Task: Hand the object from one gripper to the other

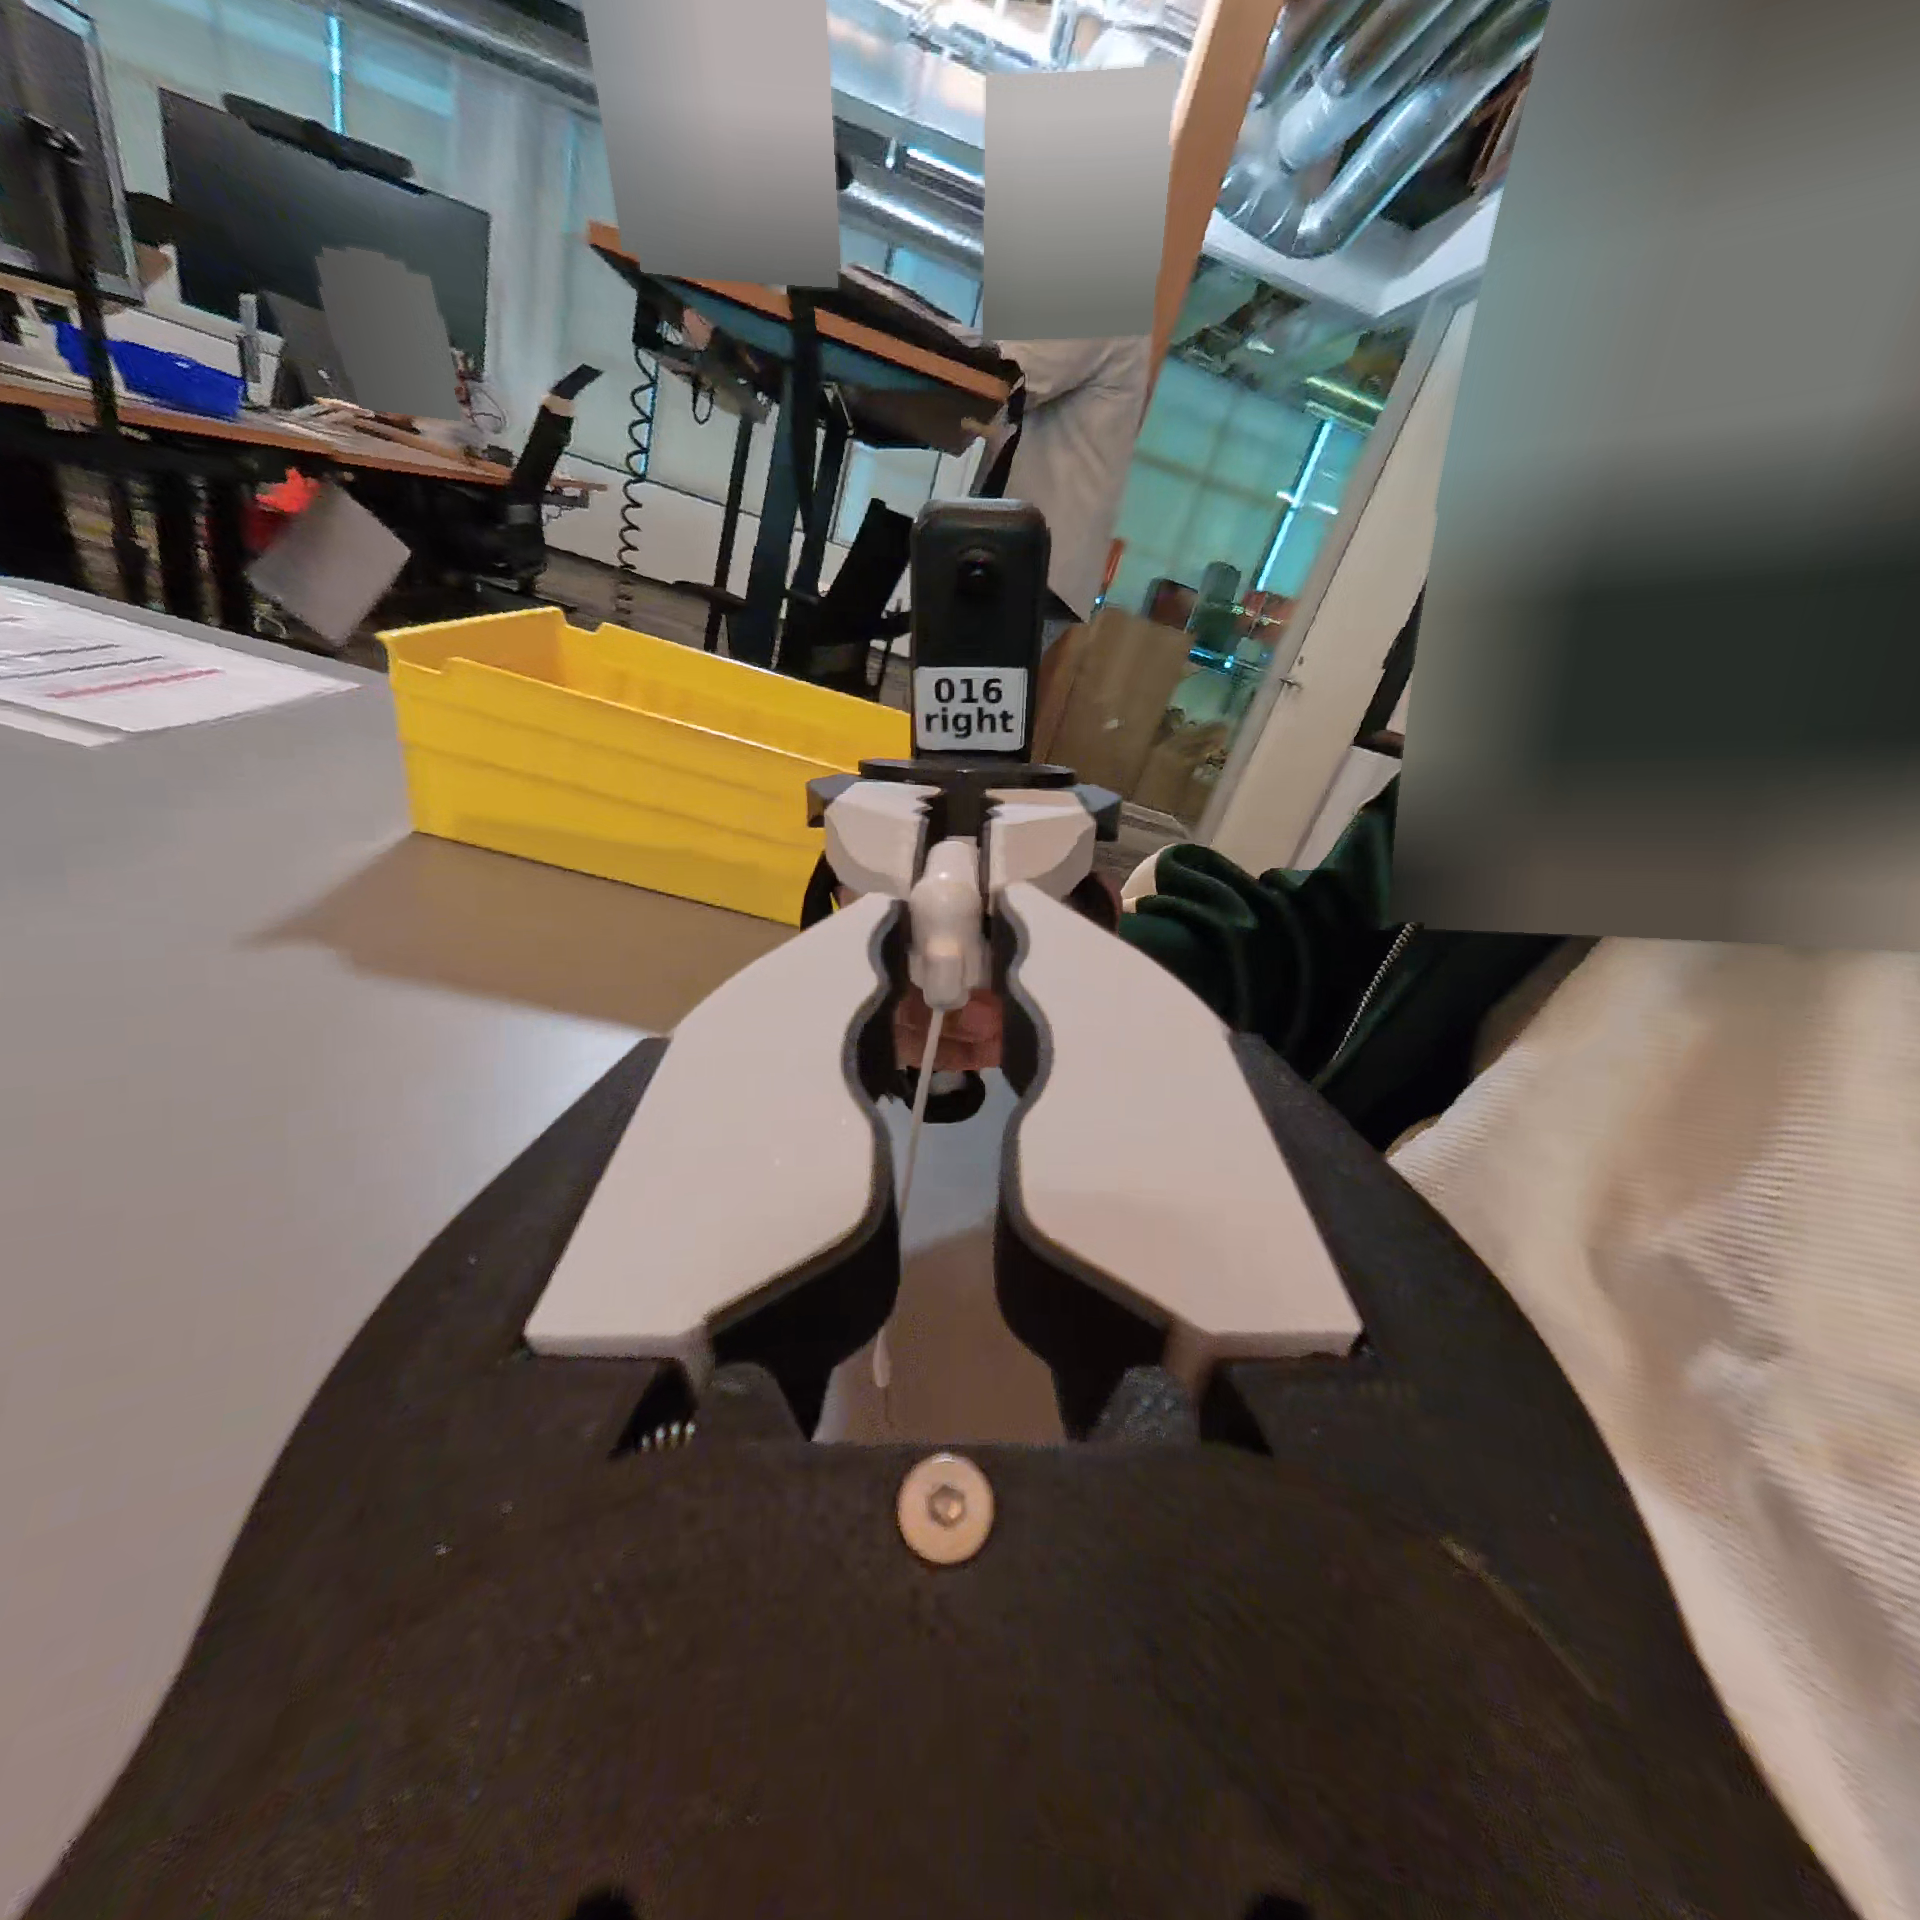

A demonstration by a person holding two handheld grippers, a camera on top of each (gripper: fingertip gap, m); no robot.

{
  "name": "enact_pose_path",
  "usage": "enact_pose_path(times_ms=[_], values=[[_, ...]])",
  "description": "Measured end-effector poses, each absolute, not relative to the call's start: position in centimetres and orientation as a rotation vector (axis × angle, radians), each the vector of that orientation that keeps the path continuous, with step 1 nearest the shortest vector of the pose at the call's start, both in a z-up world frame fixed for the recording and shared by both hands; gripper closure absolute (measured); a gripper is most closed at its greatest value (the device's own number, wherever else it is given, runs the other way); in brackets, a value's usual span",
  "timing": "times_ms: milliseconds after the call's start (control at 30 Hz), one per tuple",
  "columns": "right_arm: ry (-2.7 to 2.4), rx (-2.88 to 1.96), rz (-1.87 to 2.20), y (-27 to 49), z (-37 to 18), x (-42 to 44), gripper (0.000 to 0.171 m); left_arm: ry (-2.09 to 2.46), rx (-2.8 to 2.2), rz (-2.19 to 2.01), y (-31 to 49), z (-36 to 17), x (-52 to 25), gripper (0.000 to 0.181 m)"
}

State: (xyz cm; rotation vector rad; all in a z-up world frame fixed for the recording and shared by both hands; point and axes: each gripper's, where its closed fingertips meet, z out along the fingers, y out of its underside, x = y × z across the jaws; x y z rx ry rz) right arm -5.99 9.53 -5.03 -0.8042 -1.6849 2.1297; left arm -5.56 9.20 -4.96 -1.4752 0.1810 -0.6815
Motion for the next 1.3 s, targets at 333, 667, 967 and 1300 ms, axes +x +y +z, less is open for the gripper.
enact_pose_path(times_ms=[333, 667, 967, 1300], values=[[-1.558, -0.881, 1.835, 11.7, -5.2, -7.5, 0.142, 0.142, -1.539, -0.540, 9.6, -5.6, -7.1, 0.168], [-1.666, -0.488, 0.640, 13.0, -7.4, -8.7, 0.140, 0.073, -1.733, -0.278, 10.5, -7.6, -8.5, 0.167], [-1.700, -0.272, 0.303, 11.5, -8.8, -8.7, 0.157, 0.132, -1.787, -0.201, 10.9, -8.2, -7.1, 0.167], [-1.666, -0.506, 0.752, 12.7, -7.2, -8.5, 0.157, 0.067, -1.529, -0.414, 9.9, -5.3, -7.9, 0.154]])
